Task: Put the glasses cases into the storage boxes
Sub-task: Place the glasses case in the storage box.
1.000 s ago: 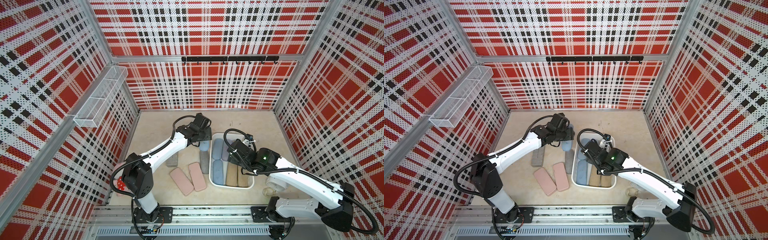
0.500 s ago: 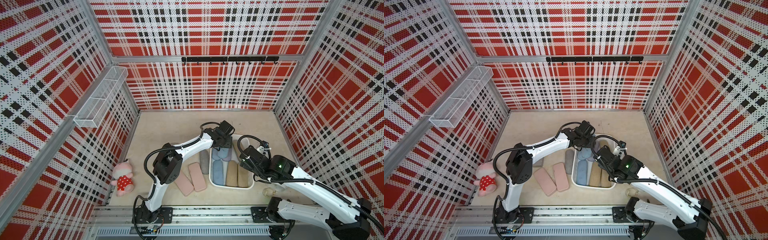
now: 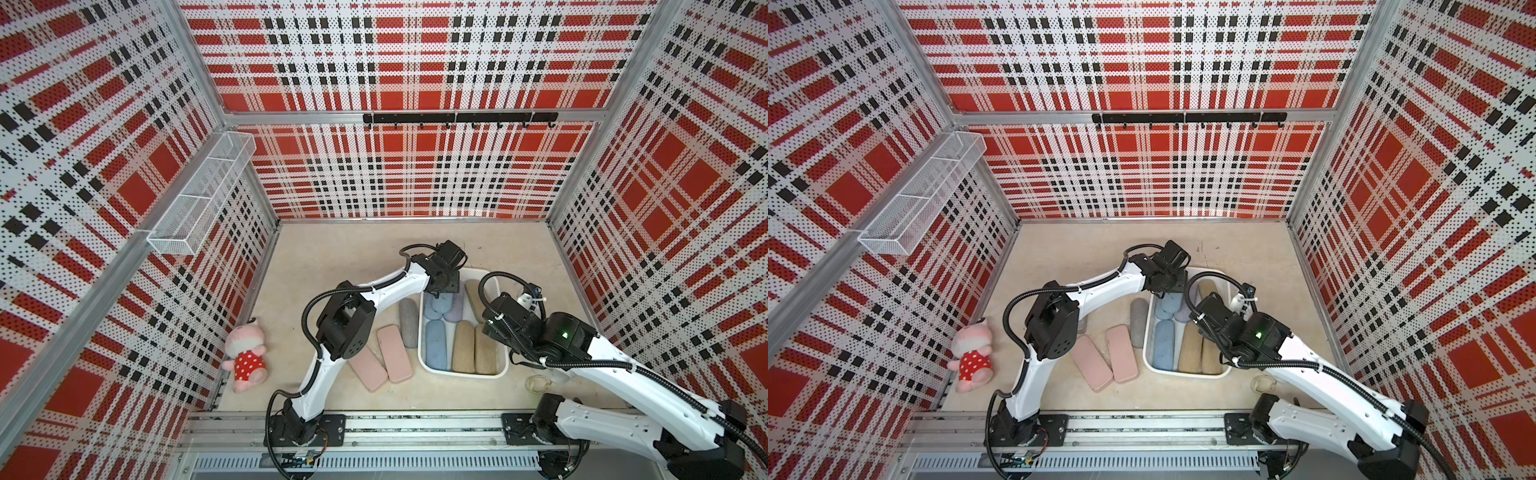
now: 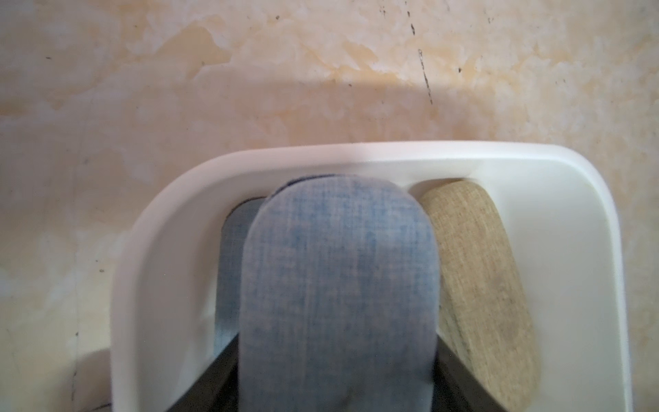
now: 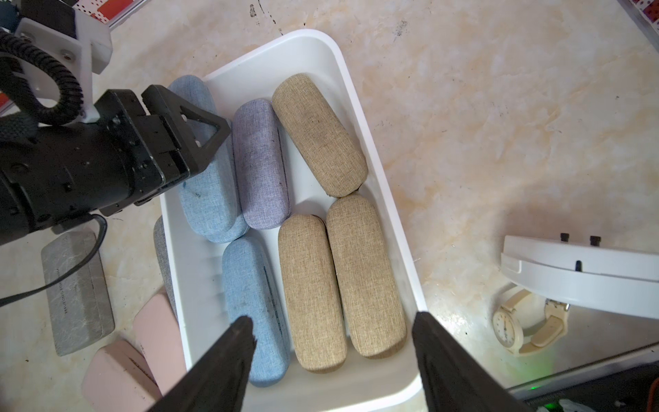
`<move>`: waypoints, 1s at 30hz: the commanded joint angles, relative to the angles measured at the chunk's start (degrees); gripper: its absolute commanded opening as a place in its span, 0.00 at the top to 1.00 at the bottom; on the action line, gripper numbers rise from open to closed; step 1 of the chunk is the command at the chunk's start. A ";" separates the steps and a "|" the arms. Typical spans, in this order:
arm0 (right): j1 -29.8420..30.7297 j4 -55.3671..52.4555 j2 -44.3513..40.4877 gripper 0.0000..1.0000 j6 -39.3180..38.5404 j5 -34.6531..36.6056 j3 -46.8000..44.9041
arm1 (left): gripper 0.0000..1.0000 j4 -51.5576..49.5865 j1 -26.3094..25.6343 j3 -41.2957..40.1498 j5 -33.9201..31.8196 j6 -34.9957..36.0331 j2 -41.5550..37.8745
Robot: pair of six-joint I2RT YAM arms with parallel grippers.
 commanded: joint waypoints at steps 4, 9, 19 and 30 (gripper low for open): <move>-0.27 -0.87 -1.58 0.26 1.10 1.22 -1.25 | 0.46 -1.31 0.75 1.81 -1.80 -0.03 1.73; -0.34 -0.97 -1.65 0.26 0.90 1.27 -1.17 | 0.39 -2.37 0.36 2.64 -2.48 0.06 2.81; -0.48 -2.29 -1.84 0.25 0.63 1.57 0.36 | 0.27 -2.63 0.01 3.08 -3.27 -0.56 2.69; -0.46 -2.77 -0.42 0.26 -0.36 1.42 2.85 | 0.26 -2.72 -0.61 2.93 -4.63 -0.74 -2.38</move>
